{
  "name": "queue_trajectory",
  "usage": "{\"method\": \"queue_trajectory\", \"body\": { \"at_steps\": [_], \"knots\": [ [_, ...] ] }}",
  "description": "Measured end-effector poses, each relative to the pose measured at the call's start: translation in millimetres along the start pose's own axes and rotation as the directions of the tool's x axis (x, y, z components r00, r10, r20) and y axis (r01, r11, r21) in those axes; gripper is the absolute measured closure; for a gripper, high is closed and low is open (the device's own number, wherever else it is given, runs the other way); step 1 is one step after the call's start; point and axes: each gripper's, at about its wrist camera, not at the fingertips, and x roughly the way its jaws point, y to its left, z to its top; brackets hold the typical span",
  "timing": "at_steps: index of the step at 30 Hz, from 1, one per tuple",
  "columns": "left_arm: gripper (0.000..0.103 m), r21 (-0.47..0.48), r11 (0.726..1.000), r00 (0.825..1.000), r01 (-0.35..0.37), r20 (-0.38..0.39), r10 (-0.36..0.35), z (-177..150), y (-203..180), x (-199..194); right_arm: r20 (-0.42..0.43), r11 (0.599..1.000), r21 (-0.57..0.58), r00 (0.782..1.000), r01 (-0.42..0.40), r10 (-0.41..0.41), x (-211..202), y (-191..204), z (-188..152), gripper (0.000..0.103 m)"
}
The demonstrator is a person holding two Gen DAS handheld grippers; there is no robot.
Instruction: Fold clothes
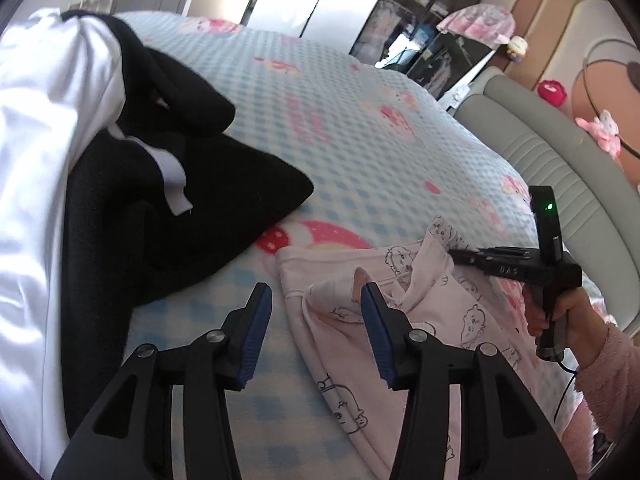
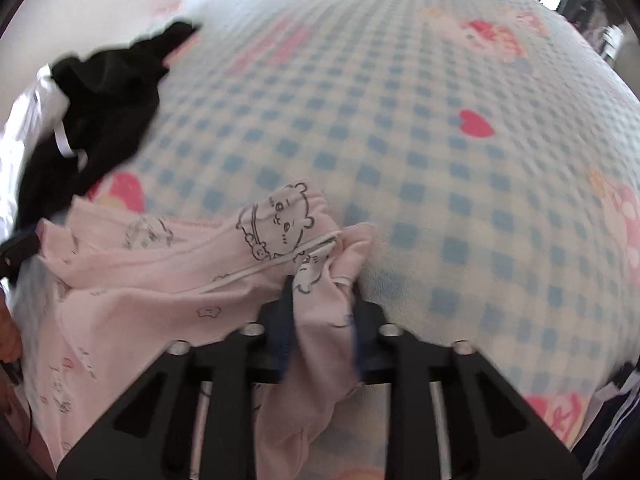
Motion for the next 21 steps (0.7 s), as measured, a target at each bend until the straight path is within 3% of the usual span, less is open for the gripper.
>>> {"method": "queue_trajectory", "body": {
  "at_steps": [5,8,10,13,16,17,18,19,20,21],
  "knots": [
    [0.055,0.019,0.999,0.999,-0.037,-0.017,0.037,-3,-7,26,0.104,0.996,0.090,0.994,0.018,-0.028,-23,-15,-5,0.089],
    [0.055,0.054,0.998,1.000,-0.012,-0.020,0.013,-4,-12,29,0.115,0.985,0.165,0.991,0.054,-0.073,-26,-30,-5,0.092],
    [0.055,0.059,0.998,0.999,-0.032,-0.016,0.033,-3,-14,30,0.117,0.973,0.217,0.988,0.079,-0.106,-28,-40,-5,0.092],
    [0.057,0.092,0.995,0.999,-0.022,-0.022,0.024,0,-20,39,0.109,0.966,0.260,0.993,0.007,-0.037,-27,-51,-5,0.089],
    [0.059,0.130,0.990,0.994,-0.048,-0.093,0.060,-1,-25,58,0.090,0.976,0.211,0.995,-0.059,0.040,-19,-40,1,0.063],
    [0.069,0.124,0.991,0.993,-0.052,-0.094,0.064,-1,-24,59,0.078,0.980,0.189,0.995,-0.070,0.056,-14,-34,4,0.061],
    [0.073,0.119,0.991,0.993,-0.053,-0.094,0.065,-2,-23,59,0.064,0.984,0.168,0.997,-0.063,0.053,-9,-29,6,0.063],
    [0.084,0.113,0.992,0.993,-0.055,-0.093,0.066,-3,-21,59,0.053,0.987,0.156,0.998,-0.040,0.032,-6,-25,7,0.084],
    [0.093,0.099,0.994,0.996,-0.048,-0.068,0.055,0,-21,51,0.045,0.988,0.152,0.999,-0.025,0.018,-4,-23,5,0.092],
    [0.093,0.084,0.996,0.998,-0.041,-0.040,0.044,4,-20,43,0.051,0.988,0.154,0.999,-0.018,0.011,-5,-22,4,0.093]
  ]
}}
